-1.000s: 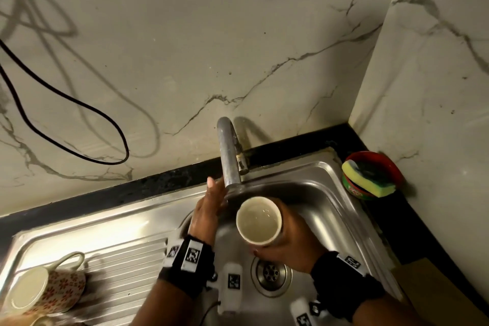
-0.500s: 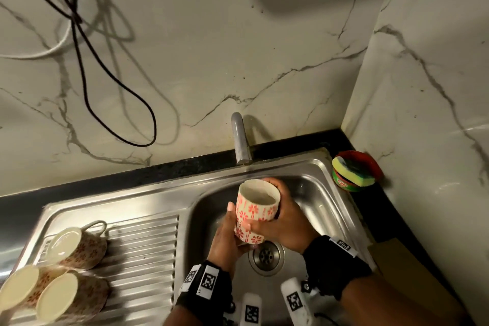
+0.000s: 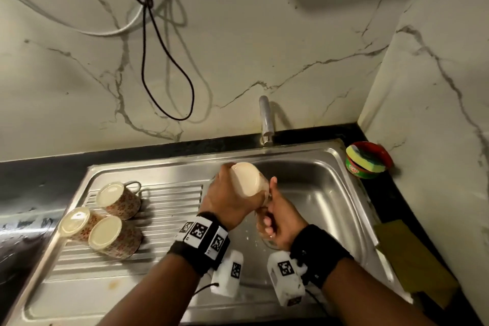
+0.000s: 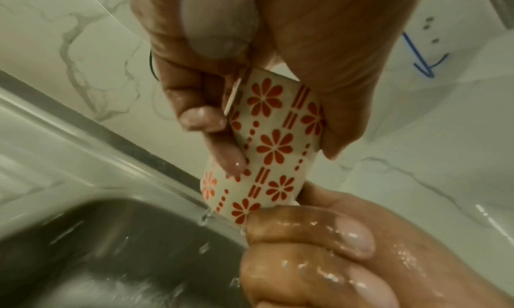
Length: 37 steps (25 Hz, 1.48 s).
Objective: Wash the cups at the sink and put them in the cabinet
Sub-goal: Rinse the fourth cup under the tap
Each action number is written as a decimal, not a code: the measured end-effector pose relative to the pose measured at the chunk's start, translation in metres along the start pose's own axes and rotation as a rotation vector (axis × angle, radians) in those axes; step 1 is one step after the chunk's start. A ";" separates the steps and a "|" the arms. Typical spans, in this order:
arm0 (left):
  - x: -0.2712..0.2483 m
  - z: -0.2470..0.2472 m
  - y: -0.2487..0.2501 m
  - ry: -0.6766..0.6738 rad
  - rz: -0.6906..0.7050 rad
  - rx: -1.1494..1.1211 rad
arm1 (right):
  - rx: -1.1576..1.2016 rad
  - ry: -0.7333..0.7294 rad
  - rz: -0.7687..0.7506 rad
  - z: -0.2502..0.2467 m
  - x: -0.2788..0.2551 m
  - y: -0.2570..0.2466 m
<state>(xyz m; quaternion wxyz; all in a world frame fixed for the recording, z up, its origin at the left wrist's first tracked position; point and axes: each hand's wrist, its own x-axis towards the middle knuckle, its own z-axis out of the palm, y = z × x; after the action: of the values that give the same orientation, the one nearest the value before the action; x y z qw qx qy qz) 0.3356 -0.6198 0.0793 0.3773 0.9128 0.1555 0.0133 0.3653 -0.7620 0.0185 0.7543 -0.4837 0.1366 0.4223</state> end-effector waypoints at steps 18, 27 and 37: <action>-0.055 -0.152 -0.221 -0.048 0.061 0.084 | -1.057 0.148 -0.480 0.203 0.019 0.116; -0.096 -0.248 -0.320 -0.033 0.027 0.089 | -1.284 -0.082 -0.691 0.301 0.052 0.179; -0.074 -0.237 -0.377 -0.132 -0.101 0.243 | -1.436 -0.188 -0.691 0.327 0.097 0.207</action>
<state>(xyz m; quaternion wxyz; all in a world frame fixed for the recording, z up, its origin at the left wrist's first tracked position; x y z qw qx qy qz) 0.1280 -0.2278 -0.0056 0.2737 0.9417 0.1765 -0.0845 0.1989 -0.4003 -0.0067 0.3555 -0.8282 -0.3901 0.1886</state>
